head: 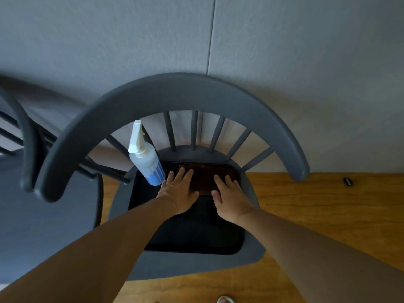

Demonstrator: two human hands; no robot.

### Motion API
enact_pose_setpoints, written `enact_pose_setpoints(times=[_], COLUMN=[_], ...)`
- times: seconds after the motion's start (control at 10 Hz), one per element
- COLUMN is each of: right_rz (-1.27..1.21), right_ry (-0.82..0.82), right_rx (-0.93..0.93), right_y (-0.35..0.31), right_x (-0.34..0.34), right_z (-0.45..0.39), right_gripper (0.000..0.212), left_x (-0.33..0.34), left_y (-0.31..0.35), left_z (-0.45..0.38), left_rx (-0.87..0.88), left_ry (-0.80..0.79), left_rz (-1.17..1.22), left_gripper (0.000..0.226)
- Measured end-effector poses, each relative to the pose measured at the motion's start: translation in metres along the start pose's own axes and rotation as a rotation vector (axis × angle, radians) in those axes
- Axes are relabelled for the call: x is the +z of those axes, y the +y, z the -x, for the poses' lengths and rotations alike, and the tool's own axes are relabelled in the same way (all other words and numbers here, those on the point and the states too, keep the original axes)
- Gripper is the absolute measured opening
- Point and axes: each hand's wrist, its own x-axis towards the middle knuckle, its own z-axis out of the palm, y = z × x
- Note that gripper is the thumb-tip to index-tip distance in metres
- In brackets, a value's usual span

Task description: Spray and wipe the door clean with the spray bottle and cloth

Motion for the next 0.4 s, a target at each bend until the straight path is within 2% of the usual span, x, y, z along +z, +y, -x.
enact_pose_setpoints(times=[0.1,0.3,0.4], right_rz=[0.007,-0.053,-0.060], right_ry=[0.013,0.105,0.191], right_rx=[-0.003,0.006,-0.063], right_y=[-0.008,-0.034,-0.053], right_x=[-0.018,-0.058,-0.083], right_z=[0.011,0.037,0.053], right_gripper=[0.061,0.056,0.052], left_x=[-0.017,-0.062,-0.090], left_y=[0.004,0.020,0.028], left_z=[0.013,0.055,0.078], left_rx=[-0.003,0.023,0.033], left_ry=[-0.011,0.112,0.183], left_rz=[0.031,-0.086,-0.133], left_gripper=[0.083,0.051,0.047])
